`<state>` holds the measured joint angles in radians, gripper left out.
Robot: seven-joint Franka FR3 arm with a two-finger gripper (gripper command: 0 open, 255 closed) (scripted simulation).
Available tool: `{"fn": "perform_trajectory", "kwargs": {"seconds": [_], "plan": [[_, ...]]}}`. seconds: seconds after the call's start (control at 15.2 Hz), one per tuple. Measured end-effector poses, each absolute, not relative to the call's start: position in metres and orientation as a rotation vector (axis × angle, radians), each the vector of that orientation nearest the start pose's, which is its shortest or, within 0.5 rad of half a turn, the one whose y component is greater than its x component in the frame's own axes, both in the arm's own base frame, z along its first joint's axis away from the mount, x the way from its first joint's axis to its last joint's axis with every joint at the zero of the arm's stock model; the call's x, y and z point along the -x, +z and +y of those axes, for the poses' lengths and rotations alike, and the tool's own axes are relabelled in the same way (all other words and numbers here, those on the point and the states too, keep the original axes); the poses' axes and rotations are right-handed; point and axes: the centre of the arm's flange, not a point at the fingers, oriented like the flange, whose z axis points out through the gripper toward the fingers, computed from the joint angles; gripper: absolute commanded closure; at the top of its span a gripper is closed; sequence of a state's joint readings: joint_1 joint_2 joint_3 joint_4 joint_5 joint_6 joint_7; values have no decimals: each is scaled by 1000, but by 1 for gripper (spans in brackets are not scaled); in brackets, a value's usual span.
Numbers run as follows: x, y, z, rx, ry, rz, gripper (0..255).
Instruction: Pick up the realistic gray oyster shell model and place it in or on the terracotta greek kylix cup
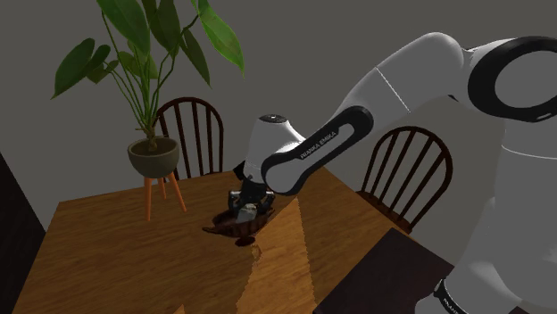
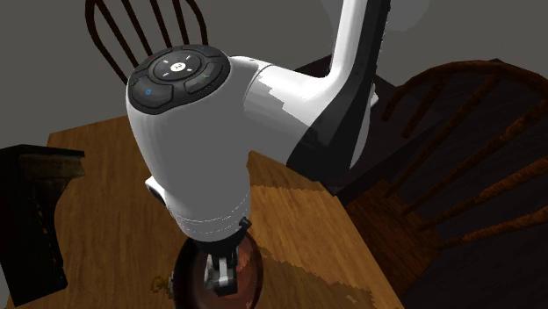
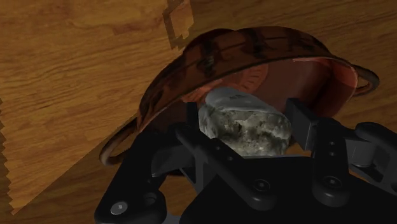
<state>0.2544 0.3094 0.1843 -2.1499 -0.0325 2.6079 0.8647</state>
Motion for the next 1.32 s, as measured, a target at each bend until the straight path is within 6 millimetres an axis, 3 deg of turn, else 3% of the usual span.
{"fn": "perform_trajectory", "kwargs": {"seconds": [0.33,0.4,0.79,1.06,1.32], "plan": [[-531,271,246,2951,-153,618,255],[-531,271,246,2951,-153,619,0],[-529,267,246,2956,-142,620,0],[-524,307,242,2956,-143,620,0],[-524,316,241,2956,-142,620,0]]}}
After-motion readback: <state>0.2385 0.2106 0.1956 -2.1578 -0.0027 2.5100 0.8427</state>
